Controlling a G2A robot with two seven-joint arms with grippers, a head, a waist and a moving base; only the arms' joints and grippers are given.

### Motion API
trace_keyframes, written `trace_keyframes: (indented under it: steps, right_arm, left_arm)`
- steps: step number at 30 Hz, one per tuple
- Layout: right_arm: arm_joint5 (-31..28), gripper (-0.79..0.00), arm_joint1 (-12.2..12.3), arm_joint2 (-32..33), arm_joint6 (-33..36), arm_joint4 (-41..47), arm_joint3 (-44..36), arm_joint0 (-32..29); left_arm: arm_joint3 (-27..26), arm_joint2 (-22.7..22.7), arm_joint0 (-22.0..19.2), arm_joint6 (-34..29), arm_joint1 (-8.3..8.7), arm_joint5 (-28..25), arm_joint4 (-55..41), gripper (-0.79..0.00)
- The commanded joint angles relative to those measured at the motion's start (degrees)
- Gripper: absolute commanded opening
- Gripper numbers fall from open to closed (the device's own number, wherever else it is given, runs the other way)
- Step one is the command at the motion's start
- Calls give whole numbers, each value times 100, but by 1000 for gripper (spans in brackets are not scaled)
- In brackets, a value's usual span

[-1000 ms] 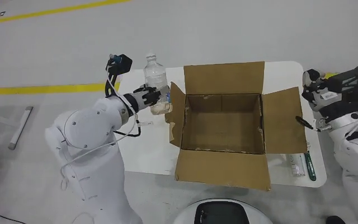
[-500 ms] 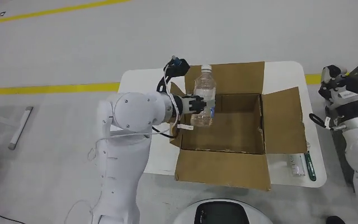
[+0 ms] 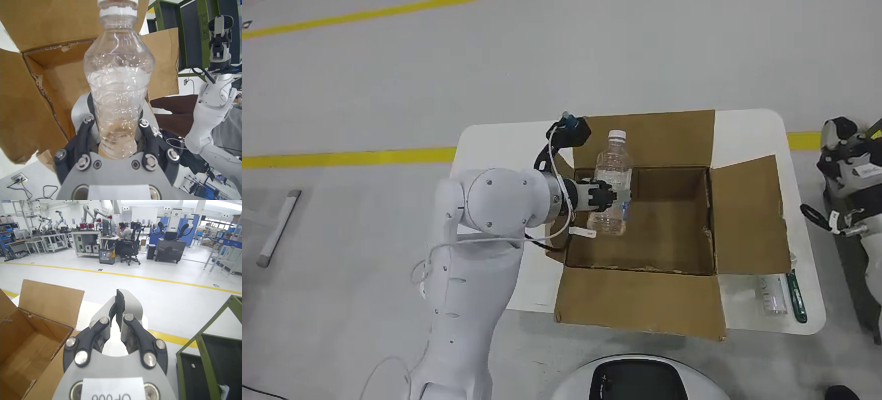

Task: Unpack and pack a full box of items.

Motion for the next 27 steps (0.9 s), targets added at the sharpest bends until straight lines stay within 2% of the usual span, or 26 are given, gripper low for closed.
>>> trace_keyframes:
  steps: [1,4,8,11,15,22,27]
  right_arm:
    - [-35,-785,4,-15,-4,-6,-2,-4]
    - [-83,-785,12,-18,-9,-11,-6,3]
    - [-112,-785,23,7,-5,-24,-22,5]
    - [-144,-785,31,62,-21,24,-27,-31]
    - [-173,-785,40,173,-45,94,-17,-99]
    - [-291,-785,59,346,-59,254,-37,-213]
    - [-356,-785,72,392,-71,329,-13,-217]
  left_arm:
    - [-1,44,104,169,2,-63,-42,-785]
    - [84,373,89,228,5,49,357,-785]
    - [424,918,-197,382,-85,383,430,-785]
    - [1024,1380,-449,517,-174,518,577,-785]
    - [1662,1758,-613,601,-277,603,509,-785]
    - [2767,2087,-843,841,-425,843,409,-785]
    - [2994,2127,-907,914,-460,917,368,-785]
